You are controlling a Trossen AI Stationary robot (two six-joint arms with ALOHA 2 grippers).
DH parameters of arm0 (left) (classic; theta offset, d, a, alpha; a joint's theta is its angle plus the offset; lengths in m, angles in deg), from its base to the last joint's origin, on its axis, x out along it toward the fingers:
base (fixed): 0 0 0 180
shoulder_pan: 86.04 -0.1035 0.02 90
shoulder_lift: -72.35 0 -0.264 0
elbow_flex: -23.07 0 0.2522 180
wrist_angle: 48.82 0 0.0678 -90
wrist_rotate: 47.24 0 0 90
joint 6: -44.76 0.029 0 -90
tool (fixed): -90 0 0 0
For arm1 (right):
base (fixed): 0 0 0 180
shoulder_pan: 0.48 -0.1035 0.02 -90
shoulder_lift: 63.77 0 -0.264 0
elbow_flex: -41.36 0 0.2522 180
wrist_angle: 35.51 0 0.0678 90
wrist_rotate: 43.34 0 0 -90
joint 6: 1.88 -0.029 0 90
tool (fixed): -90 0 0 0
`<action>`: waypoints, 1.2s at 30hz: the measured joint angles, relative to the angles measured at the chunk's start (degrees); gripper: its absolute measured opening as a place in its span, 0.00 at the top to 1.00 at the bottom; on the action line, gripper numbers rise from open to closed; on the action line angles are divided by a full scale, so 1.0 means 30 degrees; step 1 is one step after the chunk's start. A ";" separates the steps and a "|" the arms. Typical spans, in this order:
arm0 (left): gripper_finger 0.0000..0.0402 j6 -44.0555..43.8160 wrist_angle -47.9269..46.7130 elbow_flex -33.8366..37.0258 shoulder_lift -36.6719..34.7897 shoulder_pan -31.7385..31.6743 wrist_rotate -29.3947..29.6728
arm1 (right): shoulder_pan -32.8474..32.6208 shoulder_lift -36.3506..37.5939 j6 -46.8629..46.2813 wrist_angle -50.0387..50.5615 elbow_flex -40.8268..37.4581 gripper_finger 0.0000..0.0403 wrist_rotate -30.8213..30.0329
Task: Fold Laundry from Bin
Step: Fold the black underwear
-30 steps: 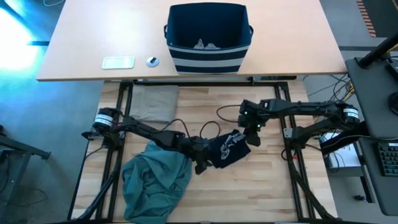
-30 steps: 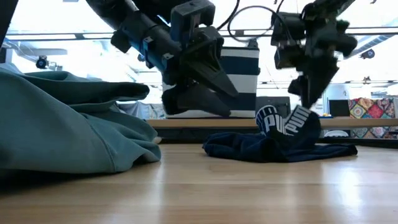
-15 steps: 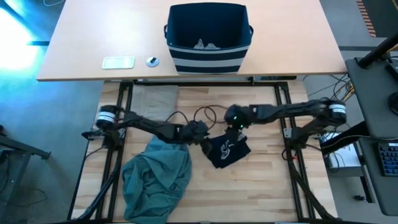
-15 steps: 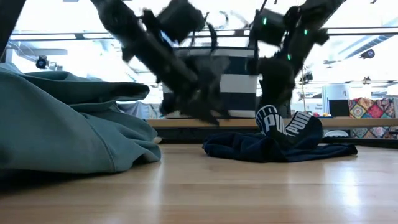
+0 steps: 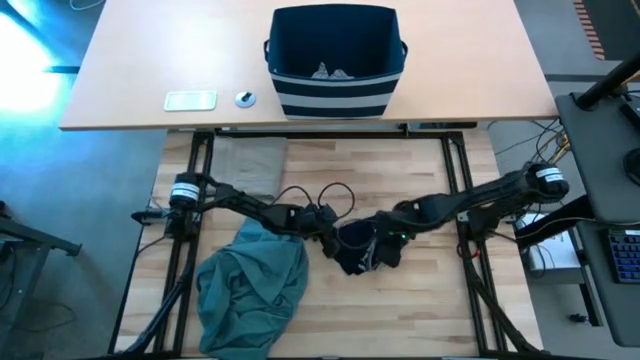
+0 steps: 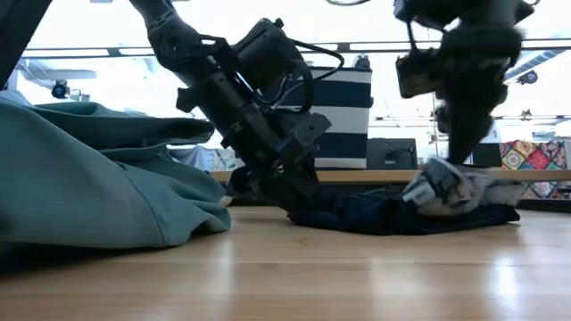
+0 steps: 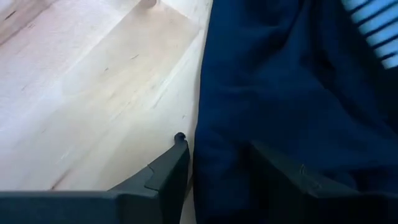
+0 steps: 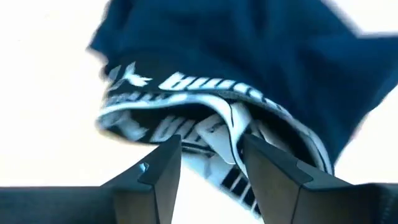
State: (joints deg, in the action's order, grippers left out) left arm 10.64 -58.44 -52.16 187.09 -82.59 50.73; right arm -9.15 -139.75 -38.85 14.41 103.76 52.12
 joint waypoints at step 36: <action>0.62 0.0950 -0.5532 -0.1443 -0.2232 0.1208 -0.0030 | 0.8422 -0.2486 -0.2017 -0.2157 -0.0179 0.45 0.3773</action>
State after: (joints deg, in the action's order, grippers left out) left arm 13.49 -75.04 -56.49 180.40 -78.96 50.64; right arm 16.11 -147.21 -44.90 7.94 103.22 63.44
